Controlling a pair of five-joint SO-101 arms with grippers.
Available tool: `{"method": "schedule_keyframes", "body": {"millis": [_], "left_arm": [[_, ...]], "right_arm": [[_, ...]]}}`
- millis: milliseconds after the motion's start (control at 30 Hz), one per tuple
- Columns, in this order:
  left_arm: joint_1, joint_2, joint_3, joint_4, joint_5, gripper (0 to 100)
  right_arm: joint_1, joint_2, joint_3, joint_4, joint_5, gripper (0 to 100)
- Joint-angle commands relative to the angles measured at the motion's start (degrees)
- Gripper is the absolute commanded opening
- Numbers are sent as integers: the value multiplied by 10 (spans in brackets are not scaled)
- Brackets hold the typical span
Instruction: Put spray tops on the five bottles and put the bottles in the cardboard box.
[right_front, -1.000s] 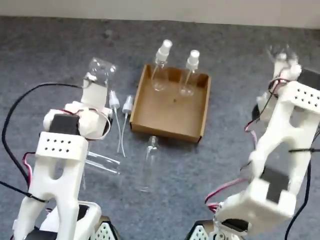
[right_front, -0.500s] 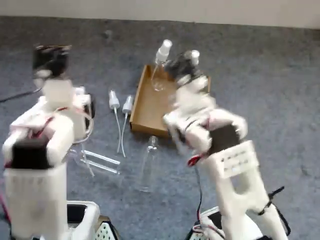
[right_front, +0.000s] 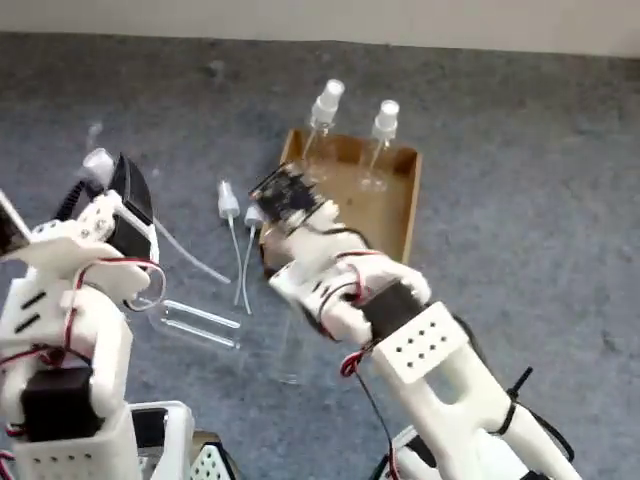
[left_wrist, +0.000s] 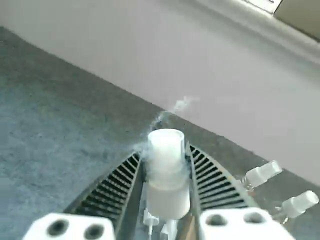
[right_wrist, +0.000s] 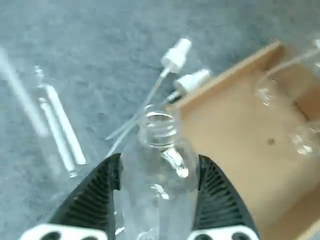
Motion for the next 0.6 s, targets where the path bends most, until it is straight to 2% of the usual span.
{"method": "schedule_keyframes", "body": {"millis": [0,167,267,567], "left_arm": [[-8,-73,46,-58,33,3],[-8,-151,77,-67,32,3],[-8,-173,96,-76,32,4],[-7,-174,201,-193,31,4]], "right_arm": [[-49,-24,15,-28,11,4],[-60,-25,83,-109,11,4],[-60,-25,103,-110,11,4],[-65,-26,107,-110,11,4]]}}
